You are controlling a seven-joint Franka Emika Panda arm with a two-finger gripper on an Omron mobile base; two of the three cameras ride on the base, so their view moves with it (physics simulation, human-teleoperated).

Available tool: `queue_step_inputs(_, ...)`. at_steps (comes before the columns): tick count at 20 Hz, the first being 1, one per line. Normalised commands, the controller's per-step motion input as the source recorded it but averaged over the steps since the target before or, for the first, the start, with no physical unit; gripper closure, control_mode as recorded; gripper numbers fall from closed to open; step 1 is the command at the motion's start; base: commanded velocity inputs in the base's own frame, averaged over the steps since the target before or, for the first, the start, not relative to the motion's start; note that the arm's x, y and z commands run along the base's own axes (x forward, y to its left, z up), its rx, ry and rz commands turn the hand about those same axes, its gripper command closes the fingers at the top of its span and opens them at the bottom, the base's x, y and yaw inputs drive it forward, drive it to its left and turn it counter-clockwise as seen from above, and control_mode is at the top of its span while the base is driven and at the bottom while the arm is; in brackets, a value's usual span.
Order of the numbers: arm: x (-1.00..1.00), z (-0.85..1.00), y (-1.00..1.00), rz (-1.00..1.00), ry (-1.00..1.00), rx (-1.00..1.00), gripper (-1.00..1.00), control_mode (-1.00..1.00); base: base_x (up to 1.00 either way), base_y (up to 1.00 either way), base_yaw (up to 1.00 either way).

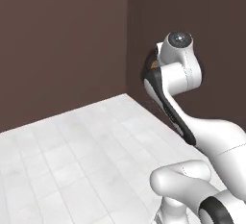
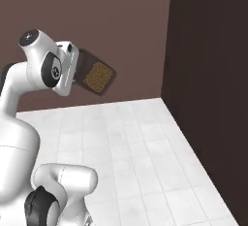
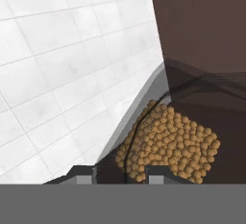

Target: Pick the jar and candle from the dining table and place them in the open cabinet. Close the cabinet after placing the objects.

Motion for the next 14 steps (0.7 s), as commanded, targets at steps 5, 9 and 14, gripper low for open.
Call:
queue_step_inputs(5,0.0,0.0,0.0,0.0,0.0,0.0,1.0,1.0,0.0,0.03,-0.43)
queue_step_inputs(9,0.0,0.0,0.0,0.0,0.0,0.0,1.0,1.0,0.0,0.01,-0.4)
queue_step_inputs(14,0.0,0.0,0.0,0.0,0.0,0.0,1.0,1.0,-0.01,0.0,-0.42)
